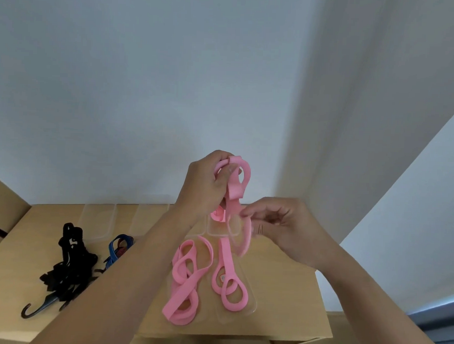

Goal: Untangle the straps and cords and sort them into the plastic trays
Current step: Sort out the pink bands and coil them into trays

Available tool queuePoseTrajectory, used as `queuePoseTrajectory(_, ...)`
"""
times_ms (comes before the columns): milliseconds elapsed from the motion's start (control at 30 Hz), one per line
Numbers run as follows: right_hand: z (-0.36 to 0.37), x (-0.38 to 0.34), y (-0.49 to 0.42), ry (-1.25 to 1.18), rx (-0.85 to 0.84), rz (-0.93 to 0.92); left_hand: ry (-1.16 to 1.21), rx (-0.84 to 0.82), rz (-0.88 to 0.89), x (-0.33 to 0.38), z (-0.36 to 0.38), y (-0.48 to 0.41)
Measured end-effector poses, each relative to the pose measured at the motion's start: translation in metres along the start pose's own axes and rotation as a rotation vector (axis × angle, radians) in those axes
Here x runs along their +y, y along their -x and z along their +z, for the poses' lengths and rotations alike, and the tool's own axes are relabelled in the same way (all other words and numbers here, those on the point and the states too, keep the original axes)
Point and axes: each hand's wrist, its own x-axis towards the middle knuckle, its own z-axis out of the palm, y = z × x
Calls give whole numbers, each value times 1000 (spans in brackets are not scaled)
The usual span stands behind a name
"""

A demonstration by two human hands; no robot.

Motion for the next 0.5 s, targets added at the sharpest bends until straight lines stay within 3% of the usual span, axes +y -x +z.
queuePoseTrajectory(133,-2,-8,-10,214,231,-137,20,-122,143,-4,-3,14)
queuePoseTrajectory(233,4,-12,-20,276,396,-30,85,-144,133,-7,-2,26)
queuePoseTrajectory(333,13,-10,-28,301,382,141,87,-123,103,-7,-1,32)
queuePoseTrajectory(500,22,-16,-29,64,299,287,166,-125,85,-11,-12,44)
